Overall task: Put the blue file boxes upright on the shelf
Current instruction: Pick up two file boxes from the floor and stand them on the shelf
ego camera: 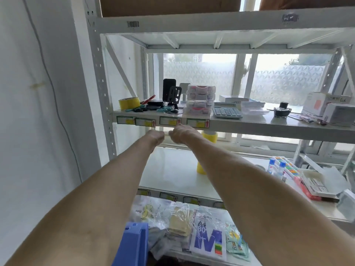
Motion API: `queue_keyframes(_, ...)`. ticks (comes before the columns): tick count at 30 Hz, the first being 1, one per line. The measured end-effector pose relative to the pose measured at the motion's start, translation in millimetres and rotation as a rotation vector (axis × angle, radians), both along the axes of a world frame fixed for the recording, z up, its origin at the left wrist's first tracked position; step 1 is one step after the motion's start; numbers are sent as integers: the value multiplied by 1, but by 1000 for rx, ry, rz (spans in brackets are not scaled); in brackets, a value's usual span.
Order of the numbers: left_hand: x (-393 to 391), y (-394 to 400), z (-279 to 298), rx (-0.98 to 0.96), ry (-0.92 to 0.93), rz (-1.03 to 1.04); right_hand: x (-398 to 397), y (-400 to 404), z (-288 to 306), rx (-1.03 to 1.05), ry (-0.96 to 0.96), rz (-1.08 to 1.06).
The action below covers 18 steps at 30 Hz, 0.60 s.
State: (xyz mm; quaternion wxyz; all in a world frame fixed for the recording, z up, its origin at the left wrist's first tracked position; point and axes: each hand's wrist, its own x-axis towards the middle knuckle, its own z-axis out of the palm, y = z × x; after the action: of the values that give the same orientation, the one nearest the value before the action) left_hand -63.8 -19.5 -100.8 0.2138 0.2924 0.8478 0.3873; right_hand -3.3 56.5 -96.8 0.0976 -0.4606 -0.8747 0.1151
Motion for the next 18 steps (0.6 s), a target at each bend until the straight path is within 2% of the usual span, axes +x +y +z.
queue_keyframes(10,-57,-63,-96,-55,-193,258,-67,-48,-103,-98,-133,225)
queue_keyframes(14,-83,-91,-145,-19,-245,407,-96,-71,-143,-154,-167,342)
queue_keyframes(18,-116,-116,-193,-12,-359,452,-130,-92,-188,-214,-218,435)
